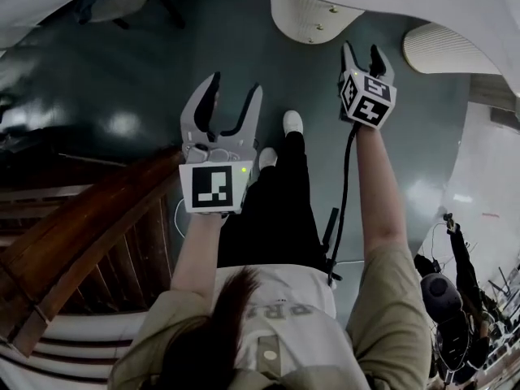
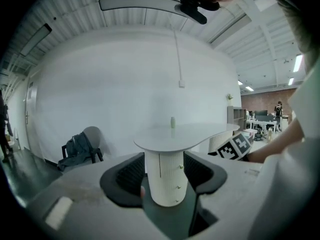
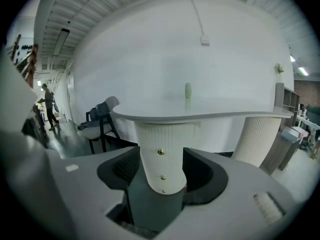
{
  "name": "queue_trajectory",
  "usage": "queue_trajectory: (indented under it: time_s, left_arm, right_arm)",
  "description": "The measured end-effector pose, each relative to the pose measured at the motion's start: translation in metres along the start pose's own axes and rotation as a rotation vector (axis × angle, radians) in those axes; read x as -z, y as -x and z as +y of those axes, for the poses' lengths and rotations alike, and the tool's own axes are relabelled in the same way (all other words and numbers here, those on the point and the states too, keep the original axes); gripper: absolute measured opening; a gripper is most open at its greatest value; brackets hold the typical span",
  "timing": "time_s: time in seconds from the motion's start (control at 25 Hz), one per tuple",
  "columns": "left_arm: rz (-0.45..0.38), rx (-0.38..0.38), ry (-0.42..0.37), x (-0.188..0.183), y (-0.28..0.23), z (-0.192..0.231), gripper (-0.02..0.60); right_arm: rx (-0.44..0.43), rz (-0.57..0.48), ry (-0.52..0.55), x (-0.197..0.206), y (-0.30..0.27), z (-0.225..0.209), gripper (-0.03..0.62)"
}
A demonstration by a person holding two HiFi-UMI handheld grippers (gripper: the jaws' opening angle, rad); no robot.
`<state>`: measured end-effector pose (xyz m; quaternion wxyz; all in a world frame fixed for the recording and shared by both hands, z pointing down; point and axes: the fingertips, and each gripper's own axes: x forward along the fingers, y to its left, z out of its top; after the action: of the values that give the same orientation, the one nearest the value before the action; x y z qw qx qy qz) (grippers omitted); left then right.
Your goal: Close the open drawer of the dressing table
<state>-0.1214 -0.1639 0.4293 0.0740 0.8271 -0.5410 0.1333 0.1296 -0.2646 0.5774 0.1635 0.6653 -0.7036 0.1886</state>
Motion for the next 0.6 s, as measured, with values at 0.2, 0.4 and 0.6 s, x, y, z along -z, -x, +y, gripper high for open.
queue_trajectory:
  time_s: [0.2, 0.4, 0.6]
  left_arm:
    - [-0.015, 0.010, -0.030, -0.018, 0.016, -0.001, 0.255]
    - [-0.043, 0.034, -0.037, -0.040, 0.023, -0.004, 0.255]
    - [-0.054, 0.044, -0.046, -0.069, 0.036, -0.008, 0.255]
  right_arm:
    - [0.001, 0.011, -0.002, -0.009, 0.043, 0.002, 0.270]
    - [-0.004, 0.015, -0.026, -0.031, 0.078, 0.007, 0.270]
    - [-0.024, 0.002, -0.059, -0.058, 0.124, 0.016, 0.269]
